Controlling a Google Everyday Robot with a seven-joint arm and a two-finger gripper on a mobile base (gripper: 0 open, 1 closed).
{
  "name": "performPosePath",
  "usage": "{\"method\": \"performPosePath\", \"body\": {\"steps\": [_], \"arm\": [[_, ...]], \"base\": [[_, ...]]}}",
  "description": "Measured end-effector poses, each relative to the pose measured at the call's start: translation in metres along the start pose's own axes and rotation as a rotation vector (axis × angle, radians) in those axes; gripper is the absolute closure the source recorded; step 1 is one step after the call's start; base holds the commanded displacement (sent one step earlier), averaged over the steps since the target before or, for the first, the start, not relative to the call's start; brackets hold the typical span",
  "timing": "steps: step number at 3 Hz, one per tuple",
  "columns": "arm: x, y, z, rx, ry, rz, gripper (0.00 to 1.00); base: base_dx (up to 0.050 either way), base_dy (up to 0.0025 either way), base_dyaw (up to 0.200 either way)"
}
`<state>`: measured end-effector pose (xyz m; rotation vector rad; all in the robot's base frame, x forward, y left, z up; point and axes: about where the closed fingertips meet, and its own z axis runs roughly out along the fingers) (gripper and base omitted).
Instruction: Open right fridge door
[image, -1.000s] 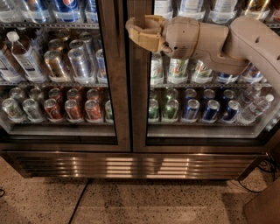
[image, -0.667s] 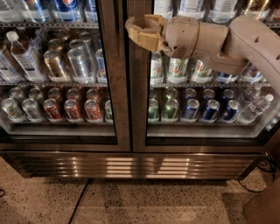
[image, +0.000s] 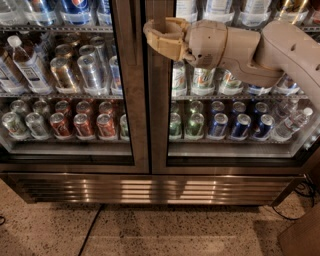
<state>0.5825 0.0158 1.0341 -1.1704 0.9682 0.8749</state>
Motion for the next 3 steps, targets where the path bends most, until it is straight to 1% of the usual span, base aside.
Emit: {"method": "performPosePath", "body": {"steps": [3], "arm": [[0.0013, 0.0008, -0.0005, 0.014, -0.001, 0.009, 1.0]], "base": [[0.0, 0.0, 0.0]]}}
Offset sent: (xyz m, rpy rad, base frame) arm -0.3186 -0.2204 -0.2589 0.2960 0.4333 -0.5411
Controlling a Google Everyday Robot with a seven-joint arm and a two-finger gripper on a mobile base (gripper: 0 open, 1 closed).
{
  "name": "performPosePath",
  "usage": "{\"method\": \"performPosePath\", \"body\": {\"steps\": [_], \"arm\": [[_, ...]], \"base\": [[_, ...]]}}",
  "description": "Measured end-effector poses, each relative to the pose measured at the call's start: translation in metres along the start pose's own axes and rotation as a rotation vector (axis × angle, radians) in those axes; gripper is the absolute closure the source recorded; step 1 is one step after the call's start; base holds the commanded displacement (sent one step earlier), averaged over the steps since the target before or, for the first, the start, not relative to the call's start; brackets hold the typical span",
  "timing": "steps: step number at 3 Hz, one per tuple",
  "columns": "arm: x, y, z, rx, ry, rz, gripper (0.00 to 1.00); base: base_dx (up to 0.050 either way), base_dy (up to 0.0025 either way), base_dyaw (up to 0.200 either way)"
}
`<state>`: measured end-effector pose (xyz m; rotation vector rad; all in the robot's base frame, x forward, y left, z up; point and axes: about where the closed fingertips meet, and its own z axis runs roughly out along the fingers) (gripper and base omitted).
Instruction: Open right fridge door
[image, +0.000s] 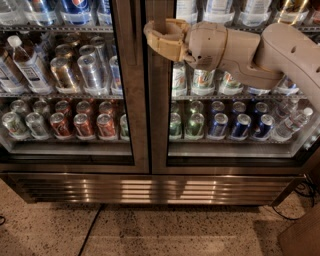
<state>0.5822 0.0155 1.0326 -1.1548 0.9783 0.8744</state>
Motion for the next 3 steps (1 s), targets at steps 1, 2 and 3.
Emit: {"method": "performPosePath", "body": {"steps": [1, 2, 3], "arm": [[0.0, 0.0001, 0.0, 0.0, 0.0, 0.0, 1.0], [0.0004, 0.0002, 0.0013, -0.005, 0.0, 0.001, 1.0], [0.0006, 0.002, 0.0017, -0.015, -0.004, 0.004, 1.0]], "base": [[0.0, 0.0, 0.0], [0.0, 0.0, 0.0], [0.0, 0.0, 0.0]]}}
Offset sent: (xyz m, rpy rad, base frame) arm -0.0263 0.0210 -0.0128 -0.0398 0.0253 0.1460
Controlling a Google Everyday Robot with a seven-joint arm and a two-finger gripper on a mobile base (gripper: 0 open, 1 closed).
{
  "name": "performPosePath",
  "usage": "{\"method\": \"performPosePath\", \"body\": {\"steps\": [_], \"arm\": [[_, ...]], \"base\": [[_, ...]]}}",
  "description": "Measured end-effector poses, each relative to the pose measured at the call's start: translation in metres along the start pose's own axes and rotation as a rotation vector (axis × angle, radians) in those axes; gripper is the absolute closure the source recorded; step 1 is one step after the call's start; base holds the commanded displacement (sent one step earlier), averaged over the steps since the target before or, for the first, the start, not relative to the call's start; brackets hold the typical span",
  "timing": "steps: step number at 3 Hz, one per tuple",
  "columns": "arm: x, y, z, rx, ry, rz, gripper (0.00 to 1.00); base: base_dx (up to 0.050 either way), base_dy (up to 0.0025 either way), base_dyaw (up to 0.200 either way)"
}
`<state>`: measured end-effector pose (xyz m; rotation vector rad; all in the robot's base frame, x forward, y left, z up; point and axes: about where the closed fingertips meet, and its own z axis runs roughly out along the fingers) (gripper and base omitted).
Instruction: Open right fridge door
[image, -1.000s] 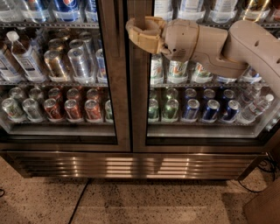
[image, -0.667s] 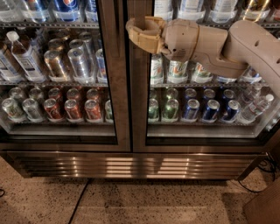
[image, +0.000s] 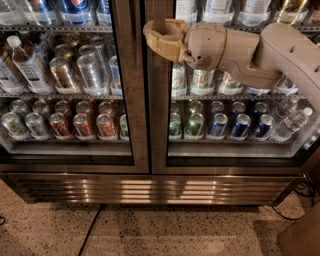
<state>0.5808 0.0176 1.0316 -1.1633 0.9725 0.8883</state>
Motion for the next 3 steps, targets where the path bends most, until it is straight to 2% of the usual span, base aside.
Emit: {"method": "performPosePath", "body": {"steps": [3], "arm": [[-0.0002, -0.0007, -0.0012, -0.001, -0.004, 0.003, 1.0]], "base": [[0.0, 0.0, 0.0]]}}
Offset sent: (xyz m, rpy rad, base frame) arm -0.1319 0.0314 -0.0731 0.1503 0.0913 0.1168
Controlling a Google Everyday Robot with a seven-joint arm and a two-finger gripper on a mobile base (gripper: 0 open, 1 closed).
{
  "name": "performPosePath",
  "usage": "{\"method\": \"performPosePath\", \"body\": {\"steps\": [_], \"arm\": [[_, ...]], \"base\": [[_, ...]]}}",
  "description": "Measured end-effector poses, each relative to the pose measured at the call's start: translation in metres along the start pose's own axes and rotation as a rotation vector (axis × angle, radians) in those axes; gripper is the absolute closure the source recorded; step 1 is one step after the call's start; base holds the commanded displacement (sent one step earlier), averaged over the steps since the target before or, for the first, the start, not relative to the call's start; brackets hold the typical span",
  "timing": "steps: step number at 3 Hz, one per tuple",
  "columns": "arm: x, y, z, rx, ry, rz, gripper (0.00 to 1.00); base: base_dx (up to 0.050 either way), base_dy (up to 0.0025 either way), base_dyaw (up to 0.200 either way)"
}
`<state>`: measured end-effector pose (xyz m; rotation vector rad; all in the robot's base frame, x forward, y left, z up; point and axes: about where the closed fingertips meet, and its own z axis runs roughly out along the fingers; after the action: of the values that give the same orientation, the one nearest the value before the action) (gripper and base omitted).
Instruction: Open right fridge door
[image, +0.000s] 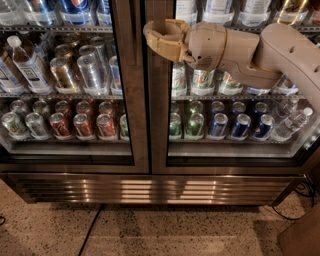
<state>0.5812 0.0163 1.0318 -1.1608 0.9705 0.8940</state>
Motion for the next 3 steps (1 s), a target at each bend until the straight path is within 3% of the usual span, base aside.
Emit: {"method": "performPosePath", "body": {"steps": [3], "arm": [[0.0001, 0.0, 0.0001, -0.001, -0.006, 0.004, 1.0]], "base": [[0.0, 0.0, 0.0]]}}
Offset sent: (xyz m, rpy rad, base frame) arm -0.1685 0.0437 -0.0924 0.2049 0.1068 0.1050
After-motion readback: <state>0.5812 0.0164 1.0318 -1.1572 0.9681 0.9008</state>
